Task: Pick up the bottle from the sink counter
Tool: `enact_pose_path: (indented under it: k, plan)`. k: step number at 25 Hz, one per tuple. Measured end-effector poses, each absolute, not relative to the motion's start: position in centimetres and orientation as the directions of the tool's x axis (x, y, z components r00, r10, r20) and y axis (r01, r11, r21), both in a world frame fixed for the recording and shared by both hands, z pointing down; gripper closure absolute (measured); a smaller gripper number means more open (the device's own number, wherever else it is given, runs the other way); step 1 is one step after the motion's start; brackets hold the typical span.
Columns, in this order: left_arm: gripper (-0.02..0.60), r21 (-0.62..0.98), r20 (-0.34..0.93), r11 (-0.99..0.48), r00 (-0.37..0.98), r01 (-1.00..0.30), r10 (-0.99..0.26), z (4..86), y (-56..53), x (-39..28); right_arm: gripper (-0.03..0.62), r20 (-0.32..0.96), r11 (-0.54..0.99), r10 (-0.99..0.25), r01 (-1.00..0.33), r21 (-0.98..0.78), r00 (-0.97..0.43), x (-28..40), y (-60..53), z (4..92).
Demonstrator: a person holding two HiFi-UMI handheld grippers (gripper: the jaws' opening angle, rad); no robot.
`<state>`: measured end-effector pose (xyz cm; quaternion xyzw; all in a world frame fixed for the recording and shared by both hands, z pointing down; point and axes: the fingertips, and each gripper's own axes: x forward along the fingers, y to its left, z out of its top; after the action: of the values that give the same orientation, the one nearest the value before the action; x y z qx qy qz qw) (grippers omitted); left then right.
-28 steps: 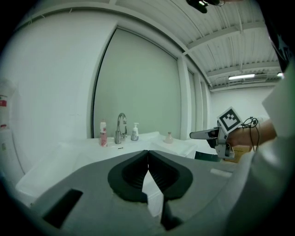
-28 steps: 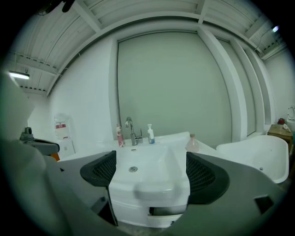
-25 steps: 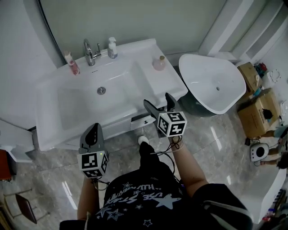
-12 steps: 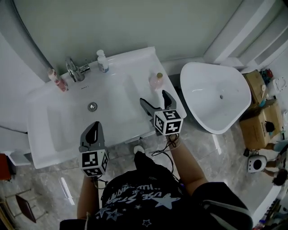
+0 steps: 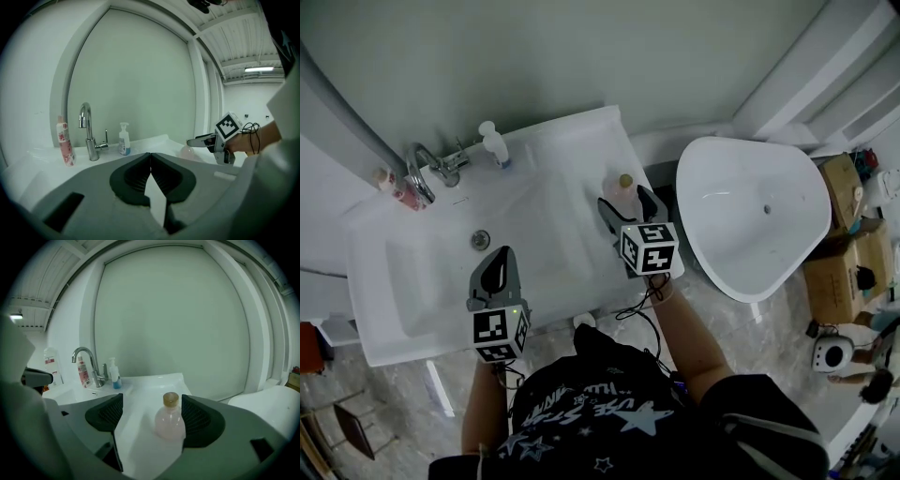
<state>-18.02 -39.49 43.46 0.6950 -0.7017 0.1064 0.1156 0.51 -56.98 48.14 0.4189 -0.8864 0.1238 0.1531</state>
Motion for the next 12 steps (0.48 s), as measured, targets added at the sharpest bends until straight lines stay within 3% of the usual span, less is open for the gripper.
enact_pose_path:
  k: [12]
  plan:
    - [0.563, 0.033, 0.371, -0.004, 0.016, -0.999, -0.928, 46.3, -44.1, -16.5, 0.305, 0.438, 0.601, -0.696, -0.795, -0.076, -0.568, 0.3, -61.6, 52.4]
